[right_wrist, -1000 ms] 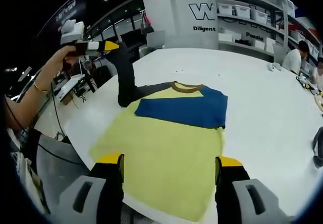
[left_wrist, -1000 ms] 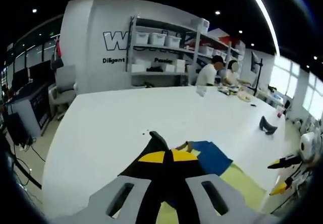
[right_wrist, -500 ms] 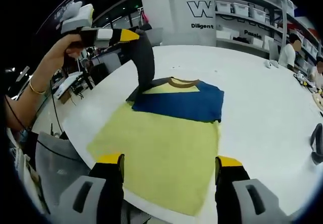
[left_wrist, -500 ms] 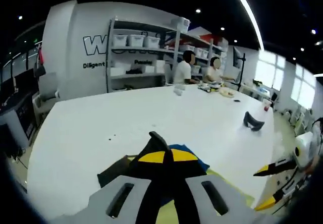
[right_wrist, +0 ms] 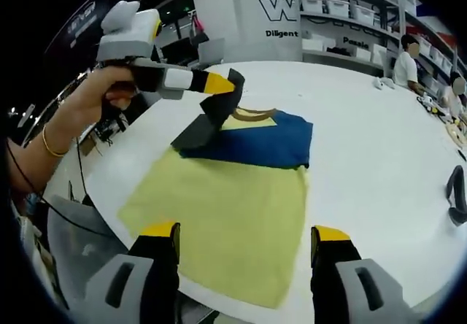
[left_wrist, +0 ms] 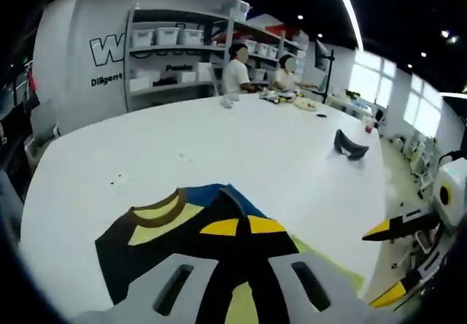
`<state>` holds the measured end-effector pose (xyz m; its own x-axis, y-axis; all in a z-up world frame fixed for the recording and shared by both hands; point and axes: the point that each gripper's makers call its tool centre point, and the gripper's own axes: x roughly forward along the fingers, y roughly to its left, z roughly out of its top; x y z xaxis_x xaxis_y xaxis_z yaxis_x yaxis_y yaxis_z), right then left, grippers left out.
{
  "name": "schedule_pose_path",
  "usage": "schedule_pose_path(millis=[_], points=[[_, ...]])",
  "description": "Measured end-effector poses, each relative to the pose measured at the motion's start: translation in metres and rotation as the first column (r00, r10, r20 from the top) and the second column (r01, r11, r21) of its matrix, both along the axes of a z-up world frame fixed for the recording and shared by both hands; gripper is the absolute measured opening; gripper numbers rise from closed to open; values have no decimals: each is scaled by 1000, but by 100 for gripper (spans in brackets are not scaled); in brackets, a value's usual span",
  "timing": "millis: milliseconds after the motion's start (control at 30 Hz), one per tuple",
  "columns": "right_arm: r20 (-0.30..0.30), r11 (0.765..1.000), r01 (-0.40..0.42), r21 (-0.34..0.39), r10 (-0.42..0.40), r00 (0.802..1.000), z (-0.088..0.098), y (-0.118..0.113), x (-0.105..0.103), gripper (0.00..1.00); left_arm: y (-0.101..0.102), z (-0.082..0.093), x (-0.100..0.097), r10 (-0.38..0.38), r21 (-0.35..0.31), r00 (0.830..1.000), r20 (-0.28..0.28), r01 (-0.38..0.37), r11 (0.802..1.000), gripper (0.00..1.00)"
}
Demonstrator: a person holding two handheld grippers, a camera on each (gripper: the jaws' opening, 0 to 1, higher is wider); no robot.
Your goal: Fold the garment on the visible template until the final outline fits inside the template.
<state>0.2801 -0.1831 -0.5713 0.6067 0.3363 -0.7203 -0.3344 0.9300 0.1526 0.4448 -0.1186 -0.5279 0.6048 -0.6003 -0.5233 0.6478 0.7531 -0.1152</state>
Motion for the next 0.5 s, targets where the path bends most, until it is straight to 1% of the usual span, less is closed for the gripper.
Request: schedule_pose_path(millis=[33, 67, 133, 233, 333, 433, 500], points=[[-1, 1000, 5, 0, -5, 1000, -1, -1, 0, 71, -5, -8, 0, -7, 11, 1000, -8, 7, 1000, 8], [-4, 1000, 10, 0, -10, 1000, -2, -3, 0, 71, -7, -10, -1, -11, 12, 1000, -10, 12, 1000, 8], [-5, 1000, 19, 2, -19, 1000, -3, -6, 0, 71, -14, -24, -5, -25, 35, 999, -25, 26, 999, 8], [-11, 1000, 29, 6, -29, 1000, -7, -10, 0, 71, -23, -37, -6, -35, 46, 999, -32, 36, 998, 8], [-13, 999, 36, -1, -36, 999, -8, -12, 1, 71, -34, -46, -8, -46, 33, 998, -48, 48, 998, 8], [-8, 999, 43, -17, -43, 999, -10, -13, 0, 71, -44, -55, -12, -52, 20, 996, -76, 54, 998, 8], [-11, 999, 46, -12, -46, 999, -12, -14, 0, 70, -49, -63, -15, -63, 14, 993, -100, 65, 998, 8]])
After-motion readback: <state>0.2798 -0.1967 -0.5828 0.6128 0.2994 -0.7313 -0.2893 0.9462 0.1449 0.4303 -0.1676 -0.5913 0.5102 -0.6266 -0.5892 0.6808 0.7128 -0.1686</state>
